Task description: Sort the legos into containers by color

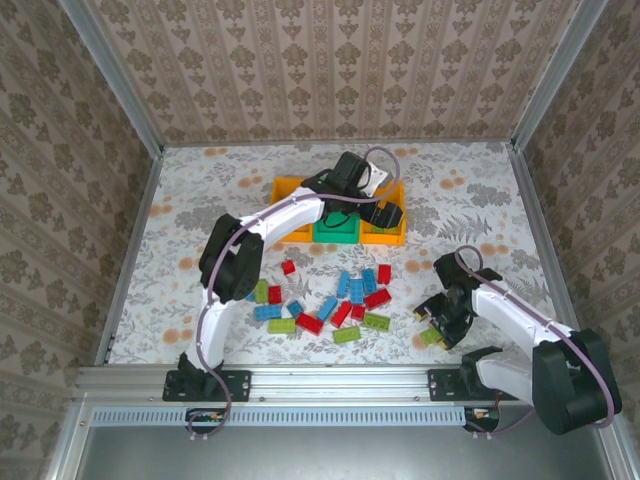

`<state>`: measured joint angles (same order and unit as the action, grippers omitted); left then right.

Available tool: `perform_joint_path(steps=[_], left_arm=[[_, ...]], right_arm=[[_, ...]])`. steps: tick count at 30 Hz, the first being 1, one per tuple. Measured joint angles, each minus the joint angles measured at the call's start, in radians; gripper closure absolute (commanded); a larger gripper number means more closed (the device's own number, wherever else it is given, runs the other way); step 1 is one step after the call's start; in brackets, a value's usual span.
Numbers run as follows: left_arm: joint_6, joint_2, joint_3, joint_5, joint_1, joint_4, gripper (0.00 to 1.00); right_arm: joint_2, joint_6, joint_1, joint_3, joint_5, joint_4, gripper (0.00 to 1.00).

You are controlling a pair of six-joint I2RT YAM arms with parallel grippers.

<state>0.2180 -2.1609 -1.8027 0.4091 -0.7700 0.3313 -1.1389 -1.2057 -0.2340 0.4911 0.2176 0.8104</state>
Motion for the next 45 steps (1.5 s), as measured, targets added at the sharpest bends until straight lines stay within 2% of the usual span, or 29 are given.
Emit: perform_joint_path(steps=[6, 10, 14, 20, 28, 34, 38, 45], left_arm=[[0.000, 0.130, 0.092, -0.039, 0.007, -0.040, 0.00], [0.011, 0.222, 0.166, -0.049, 0.020, -0.089, 0.00], [0.020, 0.308, 0.263, -0.073, 0.044, -0.130, 0.00], [0.026, 0.412, 0.407, -0.116, 0.113, -0.150, 0.00], [0.030, 0.538, 0.576, -0.185, 0.237, -0.130, 0.00], [0.055, 0.619, 0.675, -0.235, 0.267, -0.082, 0.00], [0.077, 0.660, 0.756, -0.266, 0.278, -0.022, 0.00], [0.114, 0.731, 0.868, -0.302, 0.287, 0.058, 0.00]], right_arm=[[-0.090, 0.021, -0.021, 0.039, -0.015, 0.027, 0.48], [-0.143, 0.031, -0.031, 0.070, -0.015, 0.026, 0.62], [-0.166, 0.046, -0.040, 0.093, -0.023, 0.035, 0.70], [-0.216, 0.089, -0.066, 0.179, -0.066, -0.014, 0.71], [-0.360, 0.245, -0.080, 0.571, -0.193, -0.055, 0.70], [-0.487, 0.381, -0.093, 0.798, -0.283, -0.078, 0.70], [-0.631, 0.478, -0.094, 0.946, -0.323, -0.104, 0.70], [-0.789, 0.560, -0.094, 1.080, -0.338, -0.119, 0.68]])
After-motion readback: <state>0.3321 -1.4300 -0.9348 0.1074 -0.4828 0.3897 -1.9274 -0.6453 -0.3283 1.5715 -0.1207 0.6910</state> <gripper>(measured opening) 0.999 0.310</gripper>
